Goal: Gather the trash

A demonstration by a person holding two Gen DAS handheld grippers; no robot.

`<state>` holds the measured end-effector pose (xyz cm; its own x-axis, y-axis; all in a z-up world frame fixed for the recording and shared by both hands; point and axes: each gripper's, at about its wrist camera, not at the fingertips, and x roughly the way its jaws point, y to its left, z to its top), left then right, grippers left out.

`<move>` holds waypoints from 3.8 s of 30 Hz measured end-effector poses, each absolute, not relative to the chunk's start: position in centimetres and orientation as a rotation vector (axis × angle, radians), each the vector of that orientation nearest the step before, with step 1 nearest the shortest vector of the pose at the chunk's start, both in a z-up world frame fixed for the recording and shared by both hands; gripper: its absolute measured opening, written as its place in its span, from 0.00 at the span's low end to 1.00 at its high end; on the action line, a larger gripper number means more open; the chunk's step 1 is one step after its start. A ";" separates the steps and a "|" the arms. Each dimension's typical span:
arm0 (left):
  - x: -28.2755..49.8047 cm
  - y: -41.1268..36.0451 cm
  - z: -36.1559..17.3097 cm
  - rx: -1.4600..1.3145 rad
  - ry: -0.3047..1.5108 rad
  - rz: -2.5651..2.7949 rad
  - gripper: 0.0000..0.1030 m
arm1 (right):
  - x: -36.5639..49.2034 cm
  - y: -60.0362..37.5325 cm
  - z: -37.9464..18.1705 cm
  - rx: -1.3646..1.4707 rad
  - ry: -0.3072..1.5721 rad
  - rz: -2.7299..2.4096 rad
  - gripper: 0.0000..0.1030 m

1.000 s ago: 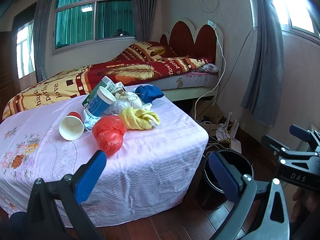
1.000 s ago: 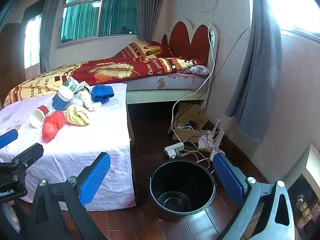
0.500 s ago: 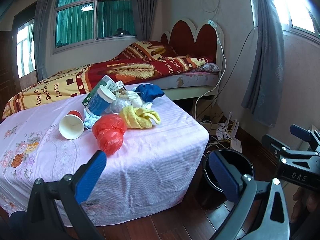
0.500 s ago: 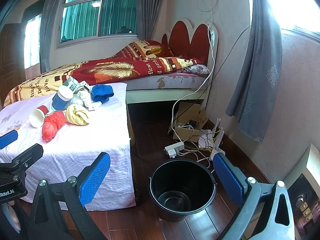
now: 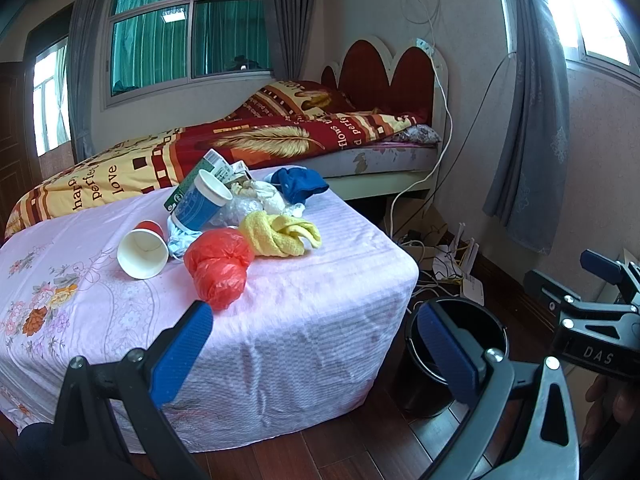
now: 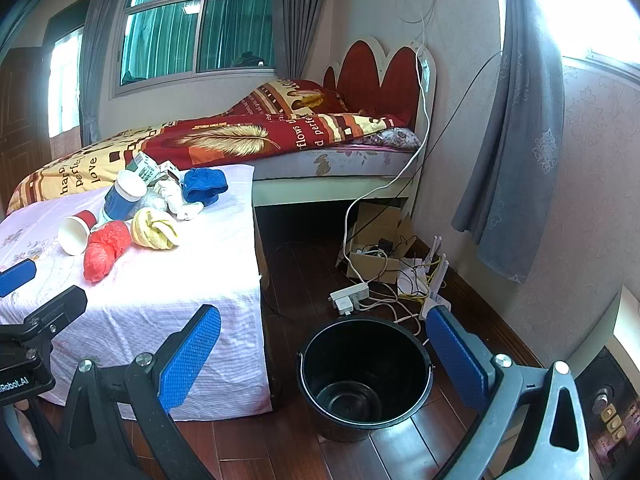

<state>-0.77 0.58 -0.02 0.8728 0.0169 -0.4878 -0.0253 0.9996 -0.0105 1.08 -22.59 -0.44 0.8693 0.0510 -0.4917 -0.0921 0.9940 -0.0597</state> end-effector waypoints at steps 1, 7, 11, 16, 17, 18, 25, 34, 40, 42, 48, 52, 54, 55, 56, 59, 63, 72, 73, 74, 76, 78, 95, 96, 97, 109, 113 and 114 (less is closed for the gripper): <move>-0.8 0.6 0.0 -0.016 0.510 0.022 1.00 | 1.1 -22.6 -0.4 -0.081 0.514 0.074 1.00; -0.8 0.7 -0.1 -0.018 0.507 0.023 1.00 | 1.0 -22.5 -0.5 -0.079 0.510 0.075 1.00; -0.6 0.7 -0.2 -0.017 0.512 0.019 1.00 | 1.0 -22.5 -0.5 -0.079 0.512 0.074 1.00; -0.6 0.7 -0.3 -0.016 0.513 0.019 1.00 | 1.0 -22.5 -0.6 -0.080 0.513 0.074 1.00; -0.5 0.7 -0.3 -0.016 0.513 0.019 1.00 | 1.0 -22.5 -0.6 -0.080 0.513 0.074 1.00; -0.5 0.7 -0.3 -0.016 0.512 0.018 1.00 | 1.0 -22.5 -0.6 -0.081 0.513 0.074 1.00; -0.5 0.7 -0.3 -0.015 0.513 0.019 1.00 | 1.0 -22.5 -0.6 -0.079 0.514 0.075 1.00; -0.5 0.9 -0.4 -0.012 0.515 0.024 1.00 | 1.0 -22.4 -0.6 -0.080 0.514 0.075 1.00; -0.1 2.1 -0.4 -0.021 0.516 0.050 1.00 | 1.4 -21.6 -1.1 -0.087 0.529 0.101 1.00; 0.1 3.1 -0.5 -0.031 0.519 0.067 1.00 | 1.6 -21.1 -1.4 -0.092 0.537 0.119 1.00; 1.4 5.8 -0.9 -0.063 0.559 0.092 1.00 | 2.8 -20.0 -2.0 -0.090 0.556 0.177 1.00; 1.8 8.4 -1.3 -0.114 0.561 0.107 1.00 | 3.9 -19.1 -2.5 -0.070 0.580 0.227 1.00; 2.0 9.5 -1.6 -0.133 0.571 0.114 1.00 | 4.5 -18.2 -2.8 -0.072 0.588 0.249 1.00; 2.2 10.2 -1.8 -0.143 0.581 0.108 0.99 | 4.8 -17.6 -2.8 -0.076 0.590 0.261 1.00; 2.3 10.8 -2.0 -0.141 0.587 0.114 0.99 | 5.1 -16.9 -2.7 -0.079 0.586 0.277 1.00; 2.3 12.4 -2.2 -0.135 0.586 0.147 0.96 | 5.9 -14.7 -2.5 -0.093 0.576 0.337 1.00; 2.2 14.9 -2.7 -0.180 0.594 0.175 0.95 | 7.0 -11.0 -2.2 -0.128 0.553 0.390 1.00; 5.4 13.3 -3.1 -0.221 0.607 0.082 0.83 | 13.6 -7.5 -3.3 -0.147 0.597 0.473 0.79; 6.2 12.8 -3.4 -0.225 0.609 0.074 0.83 | 14.0 -7.4 -3.6 -0.147 0.607 0.483 0.79; 6.8 12.6 -3.6 -0.220 0.612 0.068 0.82 | 14.6 -7.3 -3.9 -0.150 0.617 0.492 0.77; 8.4 12.3 -4.3 -0.226 0.628 0.051 0.76 | 15.4 -7.3 -4.6 -0.159 0.635 0.516 0.71; 9.6 12.3 -4.9 -0.233 0.640 0.043 0.74 | 16.4 -7.4 -5.3 -0.163 0.657 0.560 0.67; 12.3 13.9 -5.9 -0.189 0.679 -0.009 0.38 | 20.8 -1.4 -6.1 -0.175 0.711 0.737 0.34; 12.2 13.8 -5.8 -0.182 0.680 -0.012 0.38 | 20.7 -1.4 -6.0 -0.174 0.705 0.737 0.29; 12.2 13.8 -5.7 -0.179 0.680 -0.014 0.38 | 20.6 -1.5 -5.9 -0.171 0.703 0.734 0.24; 9.3 11.5 -3.1 -0.137 0.626 -0.073 0.37 | 16.3 -7.7 -3.2 -0.173 0.642 0.604 0.21; 8.6 10.1 -2.7 -0.131 0.621 -0.106 0.37 | 15.0 -10.2 -2.7 -0.164 0.640 0.548 0.21; 8.6 9.7 -2.6 -0.129 0.621 -0.114 0.37 | 14.7 -10.8 -2.7 -0.164 0.639 0.536 0.21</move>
